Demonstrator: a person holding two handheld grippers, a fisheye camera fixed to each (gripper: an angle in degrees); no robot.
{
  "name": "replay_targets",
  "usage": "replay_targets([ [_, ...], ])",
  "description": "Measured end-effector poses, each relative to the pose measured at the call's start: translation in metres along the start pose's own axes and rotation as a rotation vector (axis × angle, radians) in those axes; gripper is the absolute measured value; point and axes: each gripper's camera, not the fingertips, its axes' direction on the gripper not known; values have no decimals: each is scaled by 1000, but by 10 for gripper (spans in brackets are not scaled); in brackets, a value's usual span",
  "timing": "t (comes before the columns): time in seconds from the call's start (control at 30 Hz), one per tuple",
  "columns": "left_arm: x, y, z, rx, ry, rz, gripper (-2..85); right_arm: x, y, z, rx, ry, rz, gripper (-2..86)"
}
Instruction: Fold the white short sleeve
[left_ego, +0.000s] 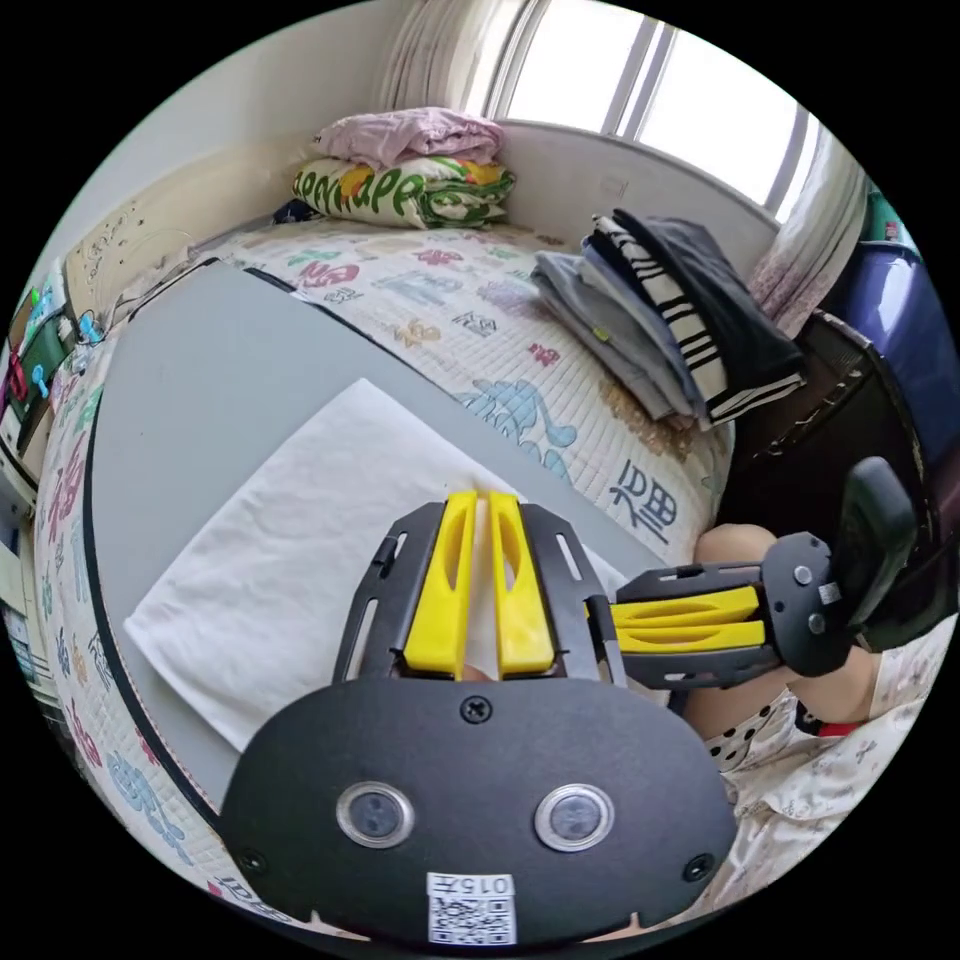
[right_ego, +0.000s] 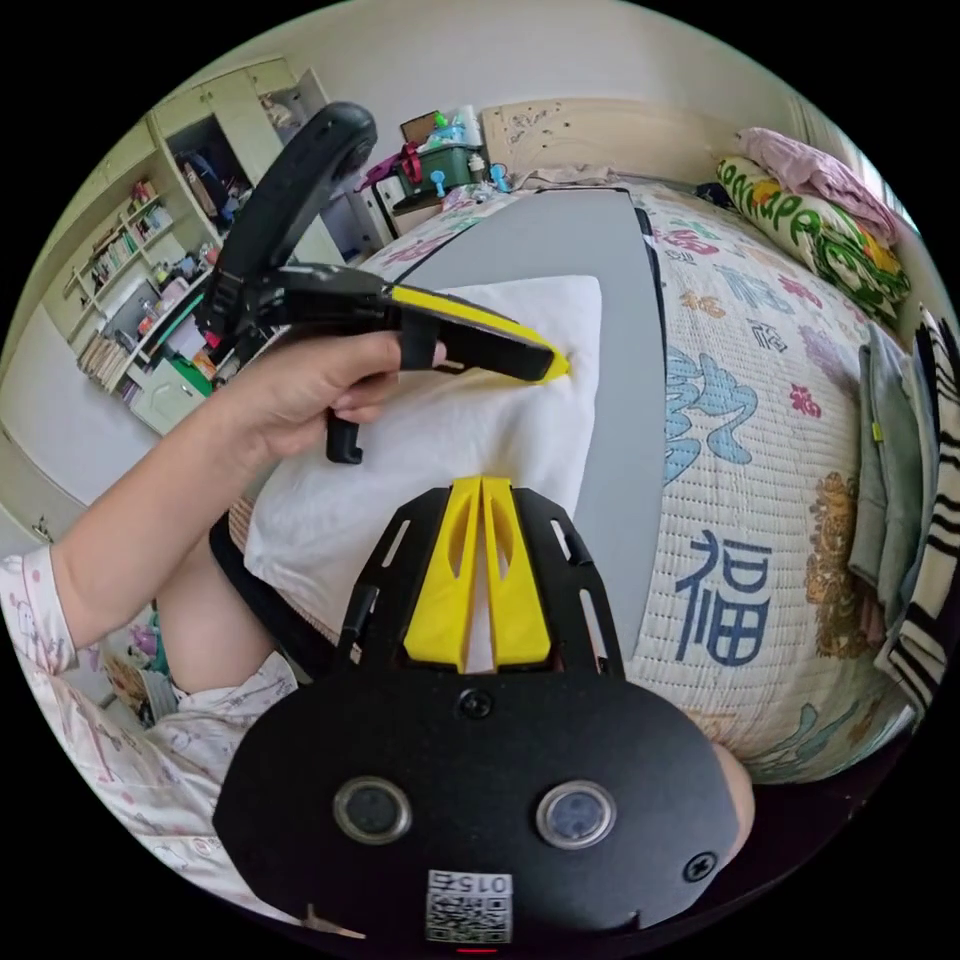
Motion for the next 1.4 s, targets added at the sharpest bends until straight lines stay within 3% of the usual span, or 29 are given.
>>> replay_targets([
  [0.27, 14, -42, -10, -4, -19, -25, 1, -25, -21, -25, -28, -29, 38, -7],
  [0.47, -4, -34, -100, 295, 81, -182, -1, -45, -33, -93, 22, -95, 19, -10],
  [0.6, 6, -48, -133, 268, 62, -152, 5, -52, -55, -135, 131, -62, 43, -10],
  [0.87, -29, 0, -203, 330, -1, -259, 15, -96, -118, -79, 5, 83, -4, -8],
  [1.07, -85, 54, -253, 360, -42, -427, 37, -112, -133, -78, -59, 65, -20, -4],
  [1.17, -109, 74, -270, 380, -45, -500, 61, -114, -140, -98, -54, 8, -11, 3],
  [1.3, -138, 78, -276, 367, -6, -539, 89, -81, -152, -159, 56, -247, 97, 77],
  [1.4, -160, 66, -263, 314, 49, -555, 118, -67, -180, -176, 102, -198, 136, 101],
])
